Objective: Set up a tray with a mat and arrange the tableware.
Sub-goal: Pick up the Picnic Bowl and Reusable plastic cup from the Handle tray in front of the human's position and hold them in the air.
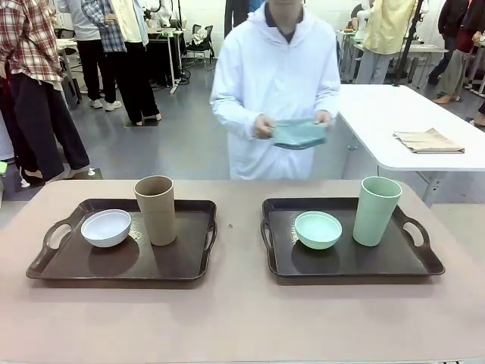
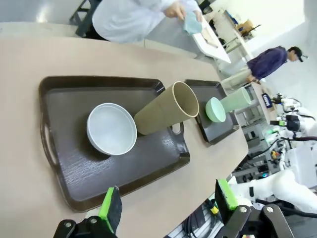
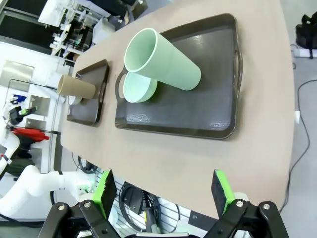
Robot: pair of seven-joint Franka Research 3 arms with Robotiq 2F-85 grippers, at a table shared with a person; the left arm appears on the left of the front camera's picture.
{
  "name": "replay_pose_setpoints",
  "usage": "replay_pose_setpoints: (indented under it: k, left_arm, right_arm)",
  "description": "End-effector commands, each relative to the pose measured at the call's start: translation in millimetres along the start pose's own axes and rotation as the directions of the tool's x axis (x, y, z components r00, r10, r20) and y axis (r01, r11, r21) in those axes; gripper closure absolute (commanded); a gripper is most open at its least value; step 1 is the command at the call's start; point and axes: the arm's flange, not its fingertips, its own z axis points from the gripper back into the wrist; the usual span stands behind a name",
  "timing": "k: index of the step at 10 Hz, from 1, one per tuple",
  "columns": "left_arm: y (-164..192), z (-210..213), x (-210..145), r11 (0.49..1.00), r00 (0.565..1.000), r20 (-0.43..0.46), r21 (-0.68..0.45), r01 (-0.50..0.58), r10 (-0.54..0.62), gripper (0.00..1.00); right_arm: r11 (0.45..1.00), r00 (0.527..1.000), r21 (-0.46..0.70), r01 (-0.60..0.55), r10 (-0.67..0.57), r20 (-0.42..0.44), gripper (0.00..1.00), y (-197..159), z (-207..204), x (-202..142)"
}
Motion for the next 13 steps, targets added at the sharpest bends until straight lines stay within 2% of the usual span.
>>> replay_pose_setpoints:
  k: [1, 13]
  left_arm:
    - [-1.0, 6.7, -0.9, 1.0, 1.0, 0.01, -0.005, 0.029, -0.029, 0.0]
    - [-1.0, 6.7, -0.9, 1.0, 1.0, 0.01, -0.005, 0.029, -0.029, 0.0]
  right_arm:
    - [1.0, 1.0, 0.004, -0.014, 0.014, 0.005, 0.0, 1.9, 3.6, -1.3]
    - [1.0, 1.0, 0.004, -0.014, 0.014, 0.005, 0.0, 1.9, 3.6, -1.3]
